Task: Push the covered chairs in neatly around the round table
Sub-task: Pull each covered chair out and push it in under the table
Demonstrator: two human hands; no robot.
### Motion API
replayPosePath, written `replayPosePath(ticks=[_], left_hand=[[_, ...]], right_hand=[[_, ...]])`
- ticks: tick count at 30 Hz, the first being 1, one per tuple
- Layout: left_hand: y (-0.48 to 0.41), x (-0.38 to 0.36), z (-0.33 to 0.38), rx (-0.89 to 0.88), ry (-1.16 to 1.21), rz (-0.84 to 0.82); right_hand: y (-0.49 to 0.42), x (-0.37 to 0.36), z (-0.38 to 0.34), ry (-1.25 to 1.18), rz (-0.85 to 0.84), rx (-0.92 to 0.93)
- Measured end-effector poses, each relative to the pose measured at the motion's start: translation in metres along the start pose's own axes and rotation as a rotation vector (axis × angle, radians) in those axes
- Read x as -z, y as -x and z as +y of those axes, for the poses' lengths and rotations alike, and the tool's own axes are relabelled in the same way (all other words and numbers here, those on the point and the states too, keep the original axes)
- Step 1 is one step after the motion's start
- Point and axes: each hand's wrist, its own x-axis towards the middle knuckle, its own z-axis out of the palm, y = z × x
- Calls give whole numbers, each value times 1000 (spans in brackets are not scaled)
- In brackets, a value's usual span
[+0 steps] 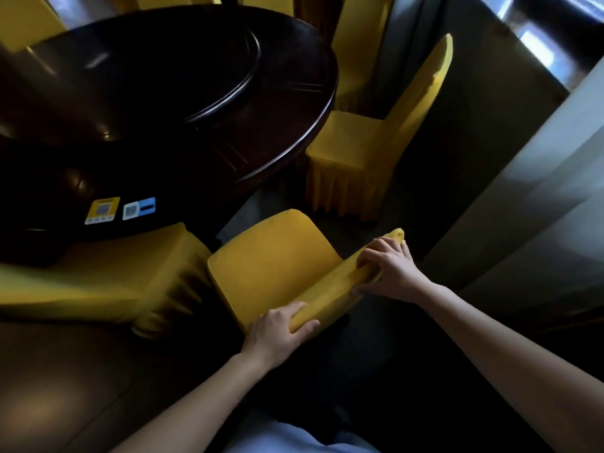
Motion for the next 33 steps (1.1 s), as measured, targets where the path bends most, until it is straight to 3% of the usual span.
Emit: replayPosePath(ticks=[7, 20, 28, 33], left_hand=[[-4, -2, -4, -170, 14, 162], [-72, 60, -42, 15, 5, 201], [-92, 73, -70, -77, -61, 255], [-93, 76, -78, -103, -84, 269]], right_hand=[[-28, -5, 17, 69, -69, 49], [-122, -1, -7, 56, -50, 28], [-143, -11, -12, 99, -2, 54], [-143, -9, -14, 103, -61, 92]])
